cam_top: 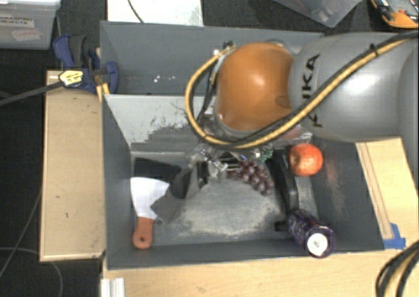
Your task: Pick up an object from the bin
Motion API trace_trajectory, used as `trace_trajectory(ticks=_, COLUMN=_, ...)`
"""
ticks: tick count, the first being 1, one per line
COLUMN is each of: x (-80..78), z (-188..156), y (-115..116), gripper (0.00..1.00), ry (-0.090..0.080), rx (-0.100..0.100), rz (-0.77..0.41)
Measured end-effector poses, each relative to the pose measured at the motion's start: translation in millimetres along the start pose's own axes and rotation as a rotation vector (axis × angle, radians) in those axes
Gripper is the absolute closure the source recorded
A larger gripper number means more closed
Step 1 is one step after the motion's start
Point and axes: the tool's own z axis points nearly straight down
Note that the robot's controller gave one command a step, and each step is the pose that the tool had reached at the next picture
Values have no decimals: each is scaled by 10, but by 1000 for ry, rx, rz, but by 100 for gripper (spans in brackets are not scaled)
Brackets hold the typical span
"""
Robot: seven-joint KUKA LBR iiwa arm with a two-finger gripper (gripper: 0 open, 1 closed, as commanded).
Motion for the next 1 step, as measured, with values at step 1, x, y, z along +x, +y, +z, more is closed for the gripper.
trace_trajectory(ticks=1, x=-2, z=-49, y=0, gripper=100, ry=-1, rx=0, rz=2)
